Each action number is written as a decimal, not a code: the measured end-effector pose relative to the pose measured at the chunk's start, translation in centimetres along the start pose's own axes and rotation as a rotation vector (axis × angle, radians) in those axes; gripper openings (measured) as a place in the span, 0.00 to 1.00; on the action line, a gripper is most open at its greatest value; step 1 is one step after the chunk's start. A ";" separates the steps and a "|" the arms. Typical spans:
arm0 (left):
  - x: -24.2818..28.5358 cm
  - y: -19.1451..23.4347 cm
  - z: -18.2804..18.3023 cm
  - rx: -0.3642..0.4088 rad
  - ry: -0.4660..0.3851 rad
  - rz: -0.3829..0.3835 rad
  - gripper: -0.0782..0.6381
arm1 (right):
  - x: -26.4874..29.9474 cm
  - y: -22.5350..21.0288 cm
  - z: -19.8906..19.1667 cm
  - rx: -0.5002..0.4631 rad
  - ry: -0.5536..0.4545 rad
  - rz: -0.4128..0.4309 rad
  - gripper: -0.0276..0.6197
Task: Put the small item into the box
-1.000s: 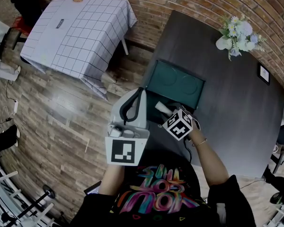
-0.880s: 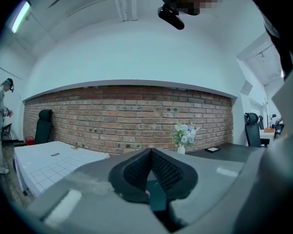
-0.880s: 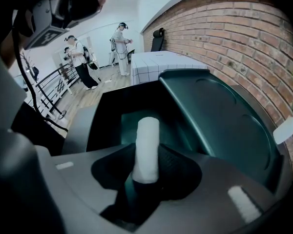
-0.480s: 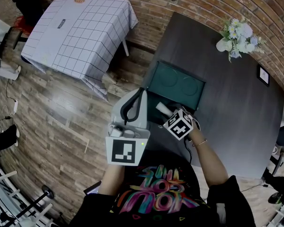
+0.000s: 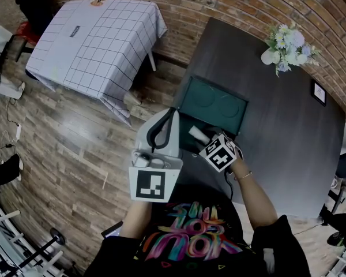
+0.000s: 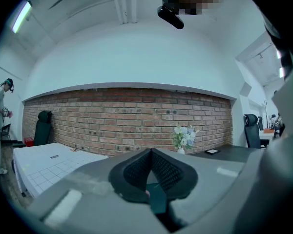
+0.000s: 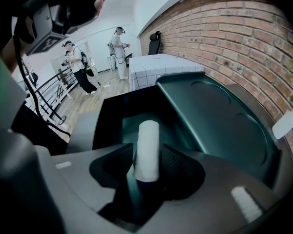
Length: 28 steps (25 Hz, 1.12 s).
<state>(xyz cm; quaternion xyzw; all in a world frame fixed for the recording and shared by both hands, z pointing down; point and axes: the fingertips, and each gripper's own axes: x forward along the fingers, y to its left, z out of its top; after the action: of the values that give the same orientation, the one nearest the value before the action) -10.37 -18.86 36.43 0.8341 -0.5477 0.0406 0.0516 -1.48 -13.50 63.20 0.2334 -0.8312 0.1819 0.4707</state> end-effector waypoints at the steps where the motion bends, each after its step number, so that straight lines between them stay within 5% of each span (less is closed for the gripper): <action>1: 0.0 0.0 0.0 -0.002 -0.001 -0.001 0.11 | -0.1 0.0 0.1 0.000 -0.003 -0.003 0.33; 13: -0.3 -0.4 1.5 0.006 -0.034 -0.016 0.11 | -3.5 -0.2 1.7 0.008 -0.099 -0.062 0.34; 28: 1.0 -3.1 3.6 0.036 -0.076 -0.113 0.11 | -17.6 -1.7 8.5 0.094 -0.493 -0.228 0.30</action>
<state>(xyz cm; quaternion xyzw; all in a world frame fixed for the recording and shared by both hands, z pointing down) -7.09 -19.07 32.83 0.8656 -0.5002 0.0157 0.0178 1.43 -15.50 43.94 0.3842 -0.8796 0.1041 0.2604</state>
